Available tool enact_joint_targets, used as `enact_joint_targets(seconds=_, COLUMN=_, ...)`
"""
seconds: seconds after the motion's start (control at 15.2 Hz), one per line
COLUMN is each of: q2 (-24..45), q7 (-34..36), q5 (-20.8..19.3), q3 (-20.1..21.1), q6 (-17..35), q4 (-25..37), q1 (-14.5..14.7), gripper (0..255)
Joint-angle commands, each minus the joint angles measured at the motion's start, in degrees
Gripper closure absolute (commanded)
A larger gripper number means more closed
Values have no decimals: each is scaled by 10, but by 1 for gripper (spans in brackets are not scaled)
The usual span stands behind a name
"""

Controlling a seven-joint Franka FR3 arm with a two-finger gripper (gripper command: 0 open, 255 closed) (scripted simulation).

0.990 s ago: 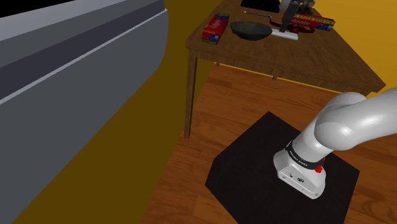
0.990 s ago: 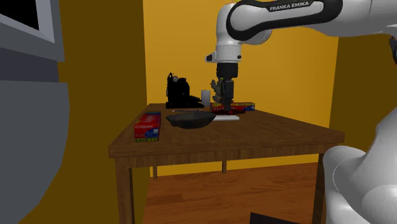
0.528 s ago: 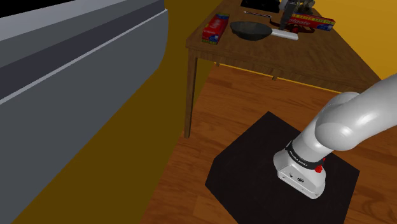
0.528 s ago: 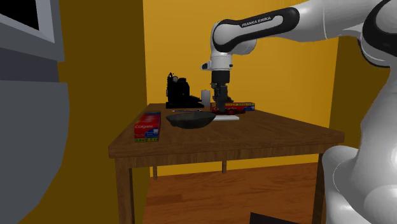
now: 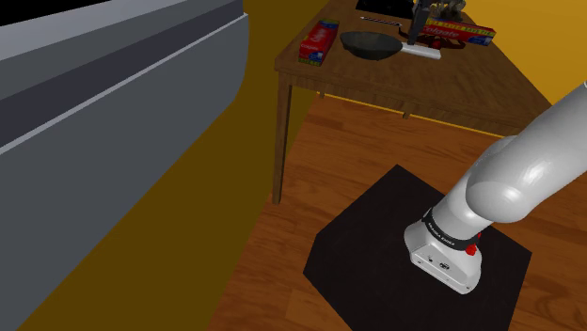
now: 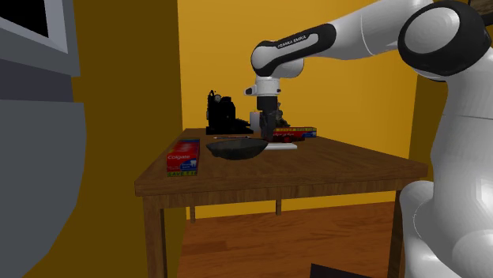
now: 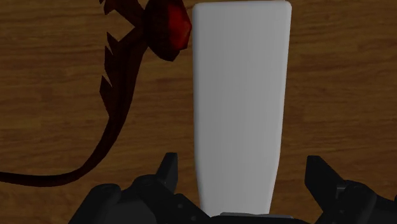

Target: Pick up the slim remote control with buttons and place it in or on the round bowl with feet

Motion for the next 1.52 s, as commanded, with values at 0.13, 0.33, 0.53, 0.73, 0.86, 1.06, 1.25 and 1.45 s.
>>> enact_joint_targets(seconds=0.13, q2=0, q7=0, q5=-1, q3=-2, q6=31, q4=-32, q1=-1, gripper=0)
enact_joint_targets(seconds=0.33, q2=-1, q7=0, q5=-1, q3=-2, q6=36, q4=-36, q1=-1, gripper=0)
enact_joint_targets(seconds=0.53, q2=-1, q7=0, q5=-1, q3=-2, q6=36, q4=-36, q1=-1, gripper=0)
enact_joint_targets(seconds=0.73, q2=-1, q7=0, q5=-1, q3=-2, q6=36, q4=-36, q1=-1, gripper=0)
enact_joint_targets(seconds=0.86, q2=-1, q7=0, q5=-1, q3=-2, q6=36, q4=-36, q1=-1, gripper=255)
enact_joint_targets(seconds=1.06, q2=-1, q7=0, q5=-1, q3=-2, q6=36, q4=-36, q1=-1, gripper=255)
enact_joint_targets(seconds=1.25, q2=-1, q7=0, q5=-1, q3=-2, q6=36, q4=-36, q1=-1, gripper=255)
enact_joint_targets(seconds=1.45, q2=0, q7=0, q5=-1, q3=-1, q6=28, q4=-28, q1=-1, gripper=255)
